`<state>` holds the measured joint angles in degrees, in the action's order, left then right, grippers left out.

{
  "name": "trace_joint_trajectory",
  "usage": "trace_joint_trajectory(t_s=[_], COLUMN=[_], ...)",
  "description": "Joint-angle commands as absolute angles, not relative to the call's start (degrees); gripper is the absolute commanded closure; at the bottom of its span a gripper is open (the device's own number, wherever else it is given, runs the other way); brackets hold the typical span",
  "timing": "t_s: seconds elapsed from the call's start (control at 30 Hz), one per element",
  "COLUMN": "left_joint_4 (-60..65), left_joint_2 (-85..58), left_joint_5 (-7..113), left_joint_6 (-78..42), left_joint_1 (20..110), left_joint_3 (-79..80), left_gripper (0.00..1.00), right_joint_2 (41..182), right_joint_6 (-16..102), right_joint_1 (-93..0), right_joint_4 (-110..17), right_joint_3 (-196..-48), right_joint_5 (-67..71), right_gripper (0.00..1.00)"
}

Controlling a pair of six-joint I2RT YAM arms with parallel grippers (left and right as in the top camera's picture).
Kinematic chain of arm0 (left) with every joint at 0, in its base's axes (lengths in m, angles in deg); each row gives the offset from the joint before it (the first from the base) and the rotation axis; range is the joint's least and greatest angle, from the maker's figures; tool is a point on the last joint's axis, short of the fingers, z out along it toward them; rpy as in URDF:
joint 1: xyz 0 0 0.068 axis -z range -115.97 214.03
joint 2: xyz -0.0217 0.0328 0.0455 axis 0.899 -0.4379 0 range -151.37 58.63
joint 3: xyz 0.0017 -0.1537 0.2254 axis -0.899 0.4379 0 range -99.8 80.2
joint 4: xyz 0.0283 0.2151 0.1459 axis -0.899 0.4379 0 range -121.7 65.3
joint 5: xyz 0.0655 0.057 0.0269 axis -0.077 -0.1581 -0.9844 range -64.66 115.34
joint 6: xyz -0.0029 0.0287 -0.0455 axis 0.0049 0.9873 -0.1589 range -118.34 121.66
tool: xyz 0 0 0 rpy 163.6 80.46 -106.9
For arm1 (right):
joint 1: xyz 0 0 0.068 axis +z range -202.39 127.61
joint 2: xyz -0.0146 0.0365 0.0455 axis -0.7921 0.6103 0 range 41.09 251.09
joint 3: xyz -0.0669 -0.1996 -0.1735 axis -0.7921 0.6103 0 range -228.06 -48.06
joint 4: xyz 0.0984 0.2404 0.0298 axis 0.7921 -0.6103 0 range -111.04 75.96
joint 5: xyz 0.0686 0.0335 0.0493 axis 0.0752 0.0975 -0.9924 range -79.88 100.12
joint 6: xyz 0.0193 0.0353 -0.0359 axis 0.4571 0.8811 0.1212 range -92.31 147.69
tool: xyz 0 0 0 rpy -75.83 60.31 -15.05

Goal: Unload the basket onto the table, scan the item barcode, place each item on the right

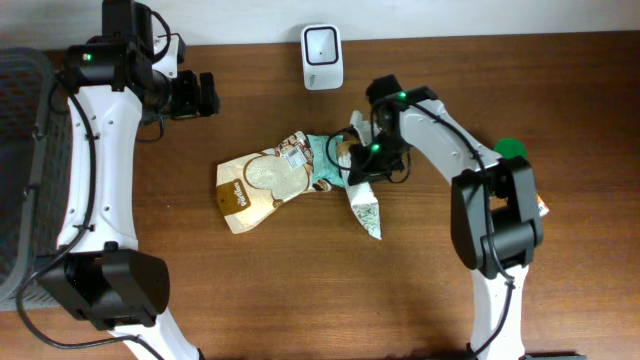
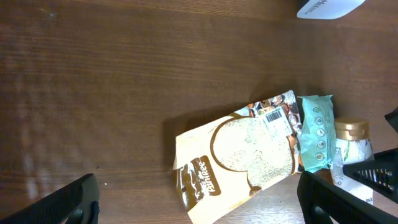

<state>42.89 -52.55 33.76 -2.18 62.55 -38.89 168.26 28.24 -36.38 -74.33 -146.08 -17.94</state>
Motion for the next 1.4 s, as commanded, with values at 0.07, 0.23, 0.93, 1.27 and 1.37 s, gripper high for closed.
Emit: trace_joint_trajectory(t_s=[0.07, 0.23, 0.93, 1.27, 1.37], left_joint_4=[43.0, 43.0, 43.0, 43.0, 43.0], left_joint_2=[-52.7, -52.7, -52.7, -52.7, -52.7], left_joint_5=[34.4, 34.4, 34.4, 34.4, 34.4], left_joint_6=[-1.1, -1.1, -1.1, -1.1, -1.1], left_joint_1=[62.4, 62.4, 62.4, 62.4, 62.4], left_joint_3=[-39.0, -39.0, -39.0, -39.0, -39.0], left_gripper=[0.01, 0.01, 0.01, 0.01, 0.01], right_joint_2=[168.2, 168.2, 159.3, 154.0, 155.0], right_joint_6=[28.1, 30.2, 15.6, 18.1, 21.0], right_joint_1=[-40.5, -43.7, -46.1, -46.1, -46.5], right_joint_4=[-73.0, -72.9, -96.1, -93.0, -85.0], right_joint_3=[-144.0, -144.0, -160.5, -151.5, -144.0], right_joint_5=[-15.7, -4.3, -21.7, -17.5, -19.7], right_gripper=[0.60, 0.46, 0.39, 0.20, 0.02])
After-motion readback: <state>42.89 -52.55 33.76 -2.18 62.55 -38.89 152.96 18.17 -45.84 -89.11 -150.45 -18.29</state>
